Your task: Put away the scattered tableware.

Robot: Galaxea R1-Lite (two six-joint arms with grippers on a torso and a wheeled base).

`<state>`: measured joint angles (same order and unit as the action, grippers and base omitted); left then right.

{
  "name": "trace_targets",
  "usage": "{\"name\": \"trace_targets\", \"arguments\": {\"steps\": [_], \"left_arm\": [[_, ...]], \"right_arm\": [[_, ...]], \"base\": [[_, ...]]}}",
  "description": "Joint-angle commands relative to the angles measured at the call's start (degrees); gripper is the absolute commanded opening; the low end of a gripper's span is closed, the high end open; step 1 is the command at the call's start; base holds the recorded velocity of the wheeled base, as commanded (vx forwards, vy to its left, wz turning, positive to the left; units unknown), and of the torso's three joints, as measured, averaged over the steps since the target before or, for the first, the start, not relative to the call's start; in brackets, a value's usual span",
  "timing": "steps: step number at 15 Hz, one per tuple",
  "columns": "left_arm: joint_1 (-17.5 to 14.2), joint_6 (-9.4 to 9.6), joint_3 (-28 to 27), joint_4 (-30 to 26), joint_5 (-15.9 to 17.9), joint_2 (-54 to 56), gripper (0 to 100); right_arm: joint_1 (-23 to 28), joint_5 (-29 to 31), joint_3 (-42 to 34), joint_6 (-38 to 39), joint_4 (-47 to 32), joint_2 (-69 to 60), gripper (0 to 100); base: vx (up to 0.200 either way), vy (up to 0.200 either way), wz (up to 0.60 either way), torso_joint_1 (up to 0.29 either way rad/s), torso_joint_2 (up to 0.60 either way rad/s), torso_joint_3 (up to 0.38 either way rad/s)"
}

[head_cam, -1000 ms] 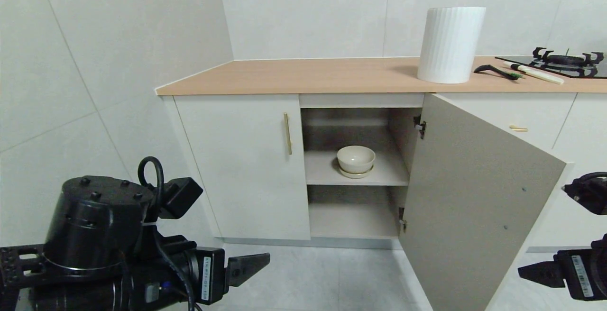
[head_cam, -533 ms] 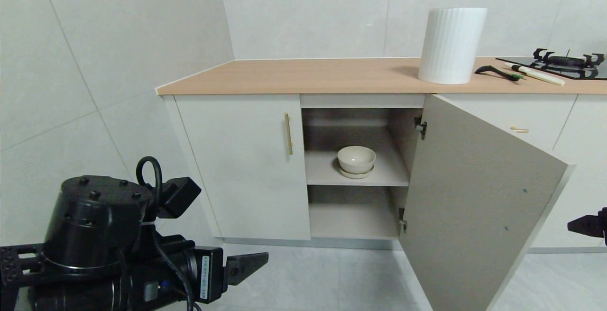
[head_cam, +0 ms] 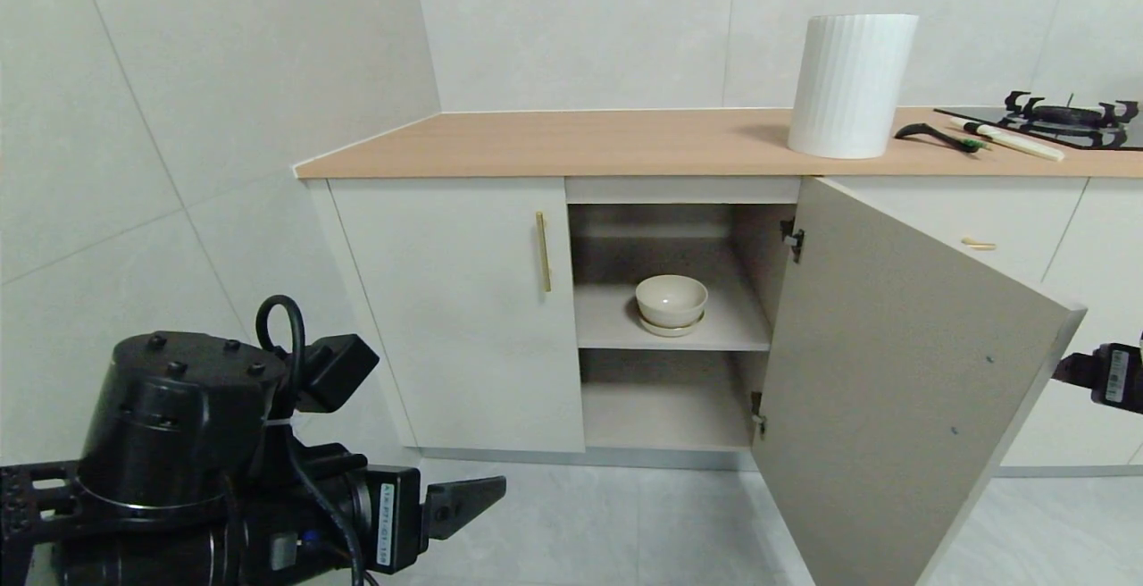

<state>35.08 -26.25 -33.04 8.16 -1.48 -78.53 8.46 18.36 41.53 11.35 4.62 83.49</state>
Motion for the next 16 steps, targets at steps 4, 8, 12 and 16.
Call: {"name": "trace_targets", "arguments": {"steps": [4, 8, 12, 16], "left_arm": [[-0.02, -0.12, -0.10, 0.02, -0.02, -0.04, 100], [-0.02, -0.12, -0.10, 0.02, -0.02, 0.05, 100], [-0.02, -0.12, -0.10, 0.02, -0.02, 0.13, 100], [-0.02, -0.03, -0.19, 0.11, -0.02, 0.31, 100]], "right_arm": [[-1.87, -0.34, -0.66, 4.21, 3.73, 6.68, 100], [-5.91, -0.34, -1.28, 7.11, 3.73, 6.86, 100], [-12.68, -0.25, -1.89, 11.59, 3.82, 6.86, 100], [-19.36, -0.34, -1.98, 14.40, 3.91, 7.30, 100]], "base": [[0.000, 0.000, 0.00, 0.000, 0.00, 0.000], [0.000, 0.000, 0.00, 0.000, 0.00, 0.000], [0.000, 0.000, 0.00, 0.000, 0.00, 0.000], [0.000, 0.000, 0.00, 0.000, 0.00, 0.000]]}}
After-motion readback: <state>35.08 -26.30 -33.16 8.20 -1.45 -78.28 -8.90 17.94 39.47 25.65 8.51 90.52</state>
